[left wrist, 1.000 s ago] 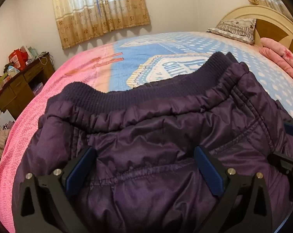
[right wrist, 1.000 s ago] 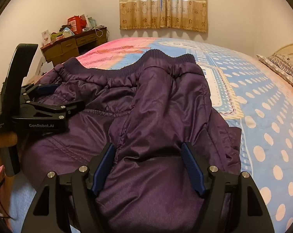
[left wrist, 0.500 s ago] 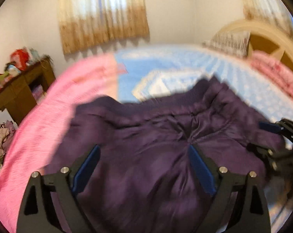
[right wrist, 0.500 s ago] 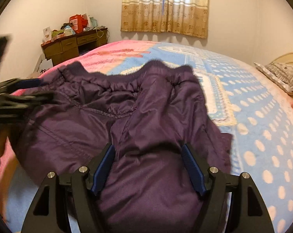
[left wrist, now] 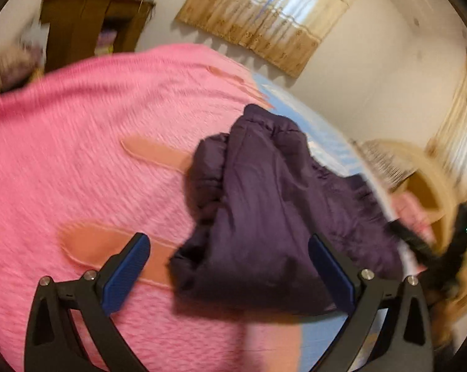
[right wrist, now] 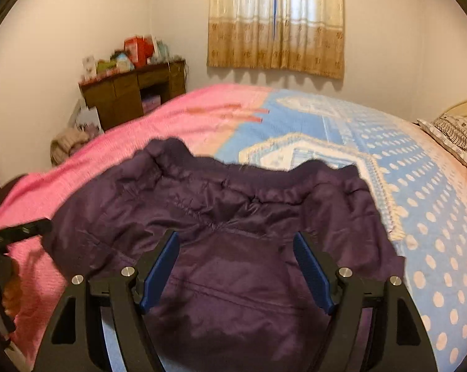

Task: Fold large clothes

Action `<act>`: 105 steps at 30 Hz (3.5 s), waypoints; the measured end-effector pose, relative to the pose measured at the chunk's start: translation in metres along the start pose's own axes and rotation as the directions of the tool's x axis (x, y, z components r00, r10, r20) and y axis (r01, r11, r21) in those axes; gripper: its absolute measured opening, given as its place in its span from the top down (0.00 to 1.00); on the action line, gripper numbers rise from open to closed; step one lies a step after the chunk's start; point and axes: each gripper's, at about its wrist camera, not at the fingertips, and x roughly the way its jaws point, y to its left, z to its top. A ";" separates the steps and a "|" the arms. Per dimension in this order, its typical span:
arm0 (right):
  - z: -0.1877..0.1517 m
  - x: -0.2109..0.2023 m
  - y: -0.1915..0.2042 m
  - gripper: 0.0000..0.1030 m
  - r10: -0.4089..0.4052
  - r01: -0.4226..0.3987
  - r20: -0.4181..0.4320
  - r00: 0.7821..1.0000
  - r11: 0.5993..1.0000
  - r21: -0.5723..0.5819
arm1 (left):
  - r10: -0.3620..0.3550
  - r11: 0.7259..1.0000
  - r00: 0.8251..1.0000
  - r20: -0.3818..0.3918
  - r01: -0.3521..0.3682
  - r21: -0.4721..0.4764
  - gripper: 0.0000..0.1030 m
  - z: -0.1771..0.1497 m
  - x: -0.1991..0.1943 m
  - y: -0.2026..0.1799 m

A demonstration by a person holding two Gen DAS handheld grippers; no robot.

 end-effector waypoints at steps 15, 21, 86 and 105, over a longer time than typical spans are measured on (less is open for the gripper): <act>-0.034 0.054 0.000 0.20 0.006 -0.004 -0.122 0.993 1.000 0.014 | -0.150 0.986 0.989 -0.006 0.149 -0.069 0.00 0.009 0.048 -0.002; -0.043 0.048 0.001 0.20 -0.005 0.006 -0.079 0.997 1.000 0.019 | -0.264 0.955 0.963 0.050 0.269 -0.126 0.06 0.009 0.044 0.006; 0.022 -0.007 -0.125 0.56 0.372 -0.295 -0.131 0.919 0.869 0.397 | -0.333 0.470 0.935 -0.121 0.276 0.838 0.59 -0.050 0.070 -0.261; -0.035 -0.058 -0.209 0.84 0.362 -0.307 -0.066 0.930 0.863 0.401 | -0.238 0.668 0.971 0.033 0.139 0.731 0.00 0.040 0.047 -0.245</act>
